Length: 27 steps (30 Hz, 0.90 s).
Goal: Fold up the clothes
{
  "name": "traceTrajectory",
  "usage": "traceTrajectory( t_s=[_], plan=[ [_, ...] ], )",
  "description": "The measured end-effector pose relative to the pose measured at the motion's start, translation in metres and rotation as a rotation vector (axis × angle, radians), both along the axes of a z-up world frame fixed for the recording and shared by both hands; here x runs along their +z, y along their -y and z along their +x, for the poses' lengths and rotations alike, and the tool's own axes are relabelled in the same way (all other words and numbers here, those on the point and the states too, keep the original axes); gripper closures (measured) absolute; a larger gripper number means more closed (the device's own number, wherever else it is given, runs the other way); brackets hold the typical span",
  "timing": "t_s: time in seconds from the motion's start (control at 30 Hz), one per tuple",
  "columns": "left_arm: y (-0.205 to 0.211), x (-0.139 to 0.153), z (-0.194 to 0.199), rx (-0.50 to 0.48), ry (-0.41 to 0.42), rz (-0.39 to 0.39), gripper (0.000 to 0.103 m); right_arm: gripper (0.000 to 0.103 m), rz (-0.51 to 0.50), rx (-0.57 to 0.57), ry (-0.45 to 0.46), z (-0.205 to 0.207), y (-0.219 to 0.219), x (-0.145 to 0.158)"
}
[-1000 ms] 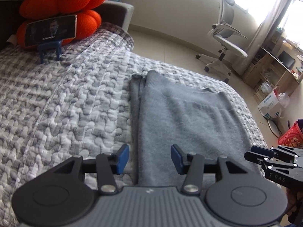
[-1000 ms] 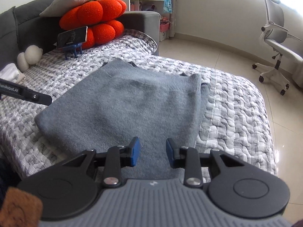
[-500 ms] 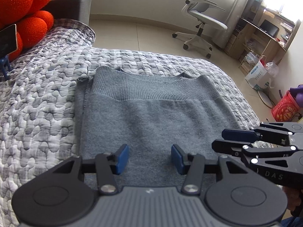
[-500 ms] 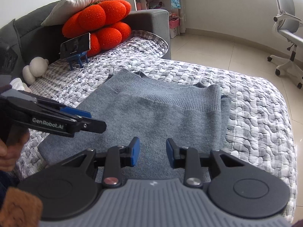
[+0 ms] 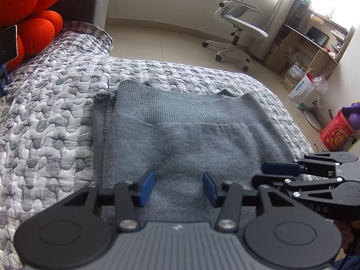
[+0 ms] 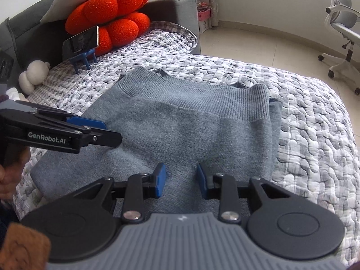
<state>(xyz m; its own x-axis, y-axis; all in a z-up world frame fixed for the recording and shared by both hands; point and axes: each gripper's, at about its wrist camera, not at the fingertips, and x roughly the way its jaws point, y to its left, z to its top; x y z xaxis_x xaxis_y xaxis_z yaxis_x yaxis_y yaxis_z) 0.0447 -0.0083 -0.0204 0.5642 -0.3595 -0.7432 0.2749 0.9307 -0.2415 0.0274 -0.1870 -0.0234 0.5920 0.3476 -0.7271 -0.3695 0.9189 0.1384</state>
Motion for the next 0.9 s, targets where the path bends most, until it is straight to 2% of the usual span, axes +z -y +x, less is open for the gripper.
traceTrajectory(
  t_s=[0.3,0.5,0.9],
  plan=[
    [-0.017,-0.001,-0.001,0.028,-0.027,-0.035,0.054,0.073,0.006,-0.062,-0.017,0.002,0.018,0.003],
    [-0.023,0.001,-0.004,0.034,-0.027,-0.019,0.054,0.073,-0.01,-0.094,-0.013,-0.002,0.025,0.005],
    [-0.031,0.0,-0.003,0.044,-0.041,-0.039,0.058,0.073,-0.026,-0.117,-0.018,-0.002,0.029,0.004]
  ],
)
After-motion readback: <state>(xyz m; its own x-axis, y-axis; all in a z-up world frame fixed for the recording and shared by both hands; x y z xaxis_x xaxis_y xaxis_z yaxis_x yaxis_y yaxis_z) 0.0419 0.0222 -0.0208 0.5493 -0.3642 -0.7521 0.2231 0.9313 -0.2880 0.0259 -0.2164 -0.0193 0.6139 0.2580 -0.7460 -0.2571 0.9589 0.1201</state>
